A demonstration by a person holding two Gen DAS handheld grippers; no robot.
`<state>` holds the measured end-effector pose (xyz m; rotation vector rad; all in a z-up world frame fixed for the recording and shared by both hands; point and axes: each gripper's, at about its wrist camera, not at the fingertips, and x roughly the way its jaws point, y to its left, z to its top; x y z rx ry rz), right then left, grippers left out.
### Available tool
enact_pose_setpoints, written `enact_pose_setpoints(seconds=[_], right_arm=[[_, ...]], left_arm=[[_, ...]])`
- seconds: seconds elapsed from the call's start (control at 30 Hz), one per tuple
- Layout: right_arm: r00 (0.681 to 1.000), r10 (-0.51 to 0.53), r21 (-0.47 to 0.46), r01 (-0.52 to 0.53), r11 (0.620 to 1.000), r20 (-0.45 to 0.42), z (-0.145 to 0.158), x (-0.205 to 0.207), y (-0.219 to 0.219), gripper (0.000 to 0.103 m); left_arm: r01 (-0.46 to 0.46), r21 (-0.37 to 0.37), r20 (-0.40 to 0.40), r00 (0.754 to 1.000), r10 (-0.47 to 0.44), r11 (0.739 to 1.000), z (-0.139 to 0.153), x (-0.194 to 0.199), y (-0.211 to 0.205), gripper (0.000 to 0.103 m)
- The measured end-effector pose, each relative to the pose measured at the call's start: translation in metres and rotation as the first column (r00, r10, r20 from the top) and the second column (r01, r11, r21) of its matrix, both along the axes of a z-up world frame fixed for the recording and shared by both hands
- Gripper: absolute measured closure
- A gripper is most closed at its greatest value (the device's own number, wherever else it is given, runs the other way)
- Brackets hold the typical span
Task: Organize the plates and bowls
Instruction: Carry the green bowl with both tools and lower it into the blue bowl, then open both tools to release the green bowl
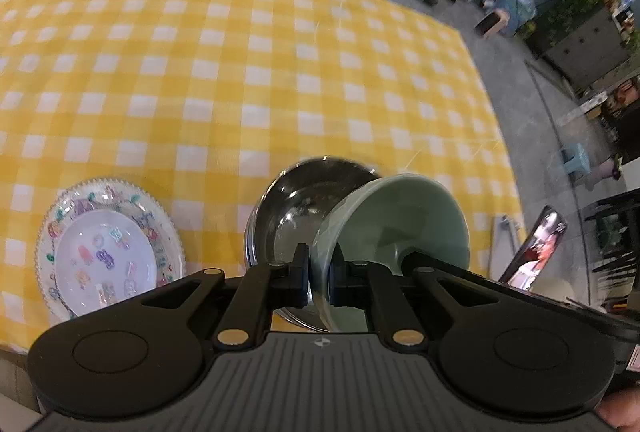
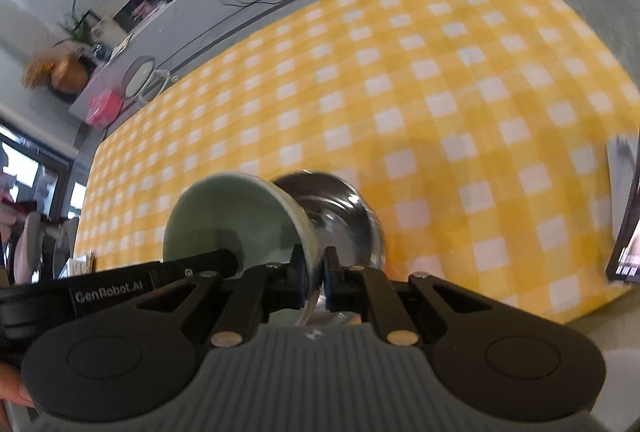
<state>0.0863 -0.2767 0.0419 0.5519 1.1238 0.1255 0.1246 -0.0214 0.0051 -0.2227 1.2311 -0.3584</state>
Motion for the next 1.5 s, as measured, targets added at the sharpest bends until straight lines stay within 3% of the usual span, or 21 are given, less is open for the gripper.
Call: enact_pose_setpoints(seconds=[0.23, 0.57, 0.93, 1.13, 1.27, 1.37, 1.5], right_arm=[[1.0, 0.007, -0.016, -0.007, 1.0, -0.006, -0.018, 0.009, -0.004, 0.097], [0.995, 0.094, -0.13, -0.096, 0.987, -0.026, -0.025, 0.023, 0.014, 0.097], [0.984, 0.17, -0.262, -0.175, 0.949, -0.041, -0.029, 0.033, 0.034, 0.097], [0.983, 0.174, -0.258, -0.181, 0.949, -0.051, -0.029, 0.035, 0.032, 0.096], [0.984, 0.168, -0.254, -0.176, 0.951, -0.056, -0.028, 0.035, 0.031, 0.095], [0.986, 0.16, -0.269, -0.166, 0.949, -0.043, -0.023, 0.036, 0.033, 0.094], [0.987, 0.16, -0.286, -0.155, 0.946, -0.004, -0.013, 0.031, 0.036, 0.085]], left_arm=[[0.044, 0.068, -0.019, 0.999, -0.042, 0.997, -0.013, 0.005, -0.015, 0.095], [0.06, 0.14, -0.063, 0.997, -0.051, 0.988, -0.019, 0.018, -0.022, 0.095], [0.052, 0.148, -0.134, 0.99, -0.032, 0.988, -0.031, 0.031, -0.018, 0.093], [0.043, 0.125, -0.153, 0.988, -0.023, 0.991, -0.032, 0.033, -0.017, 0.093], [0.039, 0.131, -0.144, 0.989, -0.02, 0.991, -0.027, 0.032, -0.016, 0.093], [0.035, 0.159, -0.088, 0.996, -0.021, 0.987, -0.018, 0.031, -0.016, 0.085], [0.064, 0.16, -0.042, 0.997, -0.058, 0.985, -0.003, 0.026, -0.019, 0.082]])
